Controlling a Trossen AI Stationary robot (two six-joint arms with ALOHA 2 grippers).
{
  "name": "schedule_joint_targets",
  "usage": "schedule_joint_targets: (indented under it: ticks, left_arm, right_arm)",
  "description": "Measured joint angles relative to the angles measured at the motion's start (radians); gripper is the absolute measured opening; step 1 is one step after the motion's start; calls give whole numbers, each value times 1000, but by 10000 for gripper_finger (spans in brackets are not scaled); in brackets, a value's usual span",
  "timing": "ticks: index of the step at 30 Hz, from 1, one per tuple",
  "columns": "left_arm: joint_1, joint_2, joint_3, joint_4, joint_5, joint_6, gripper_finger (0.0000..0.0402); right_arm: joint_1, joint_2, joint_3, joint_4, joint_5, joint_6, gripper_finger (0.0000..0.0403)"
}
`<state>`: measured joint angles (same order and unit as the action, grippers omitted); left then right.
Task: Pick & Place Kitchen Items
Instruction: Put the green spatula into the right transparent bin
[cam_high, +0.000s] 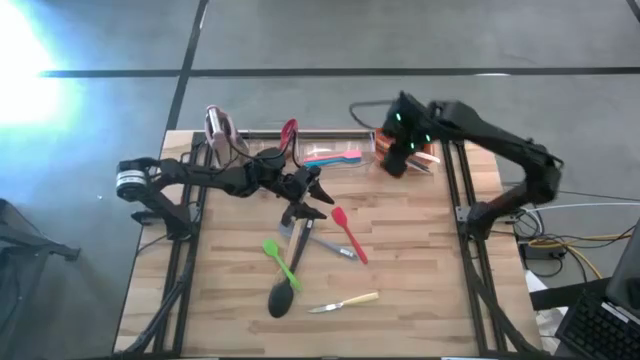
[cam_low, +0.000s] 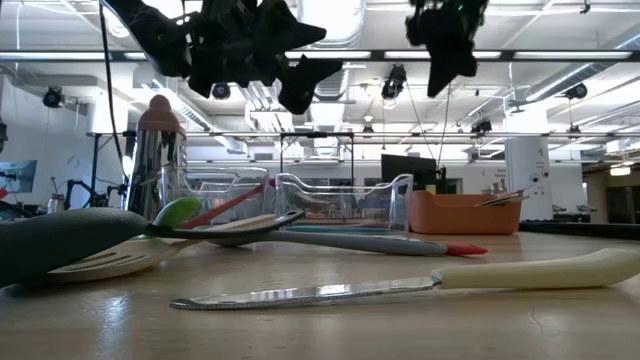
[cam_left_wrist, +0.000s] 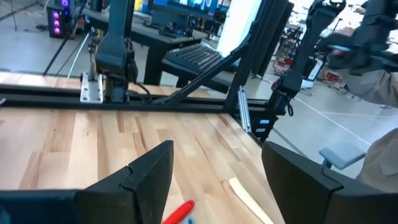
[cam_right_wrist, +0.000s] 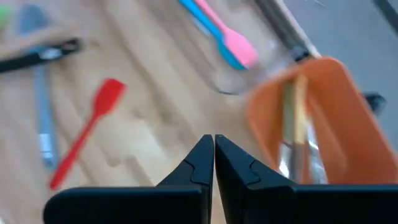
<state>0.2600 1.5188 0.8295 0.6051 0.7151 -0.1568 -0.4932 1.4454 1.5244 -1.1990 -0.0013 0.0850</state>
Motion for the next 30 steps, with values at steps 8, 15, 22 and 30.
schedule_joint_targets:
  ticks: [8,15,22,30]
  left_arm:
    - [-12,-84,0,-285,-11,108,242]
    - [-89,-293,0,-790,-258,309,241]
    - [-246,-462,0,-1072,-527,347,241]
    - [-331,-503,0,-1143,-565,158,241]
  right_arm:
    - [284,-216,-274,330,1,139,8]
    - [451,-272,-432,582,4,152,8]
    - [501,-266,-510,636,99,164,8]
    - [503,-255,-535,681,108,254,8]
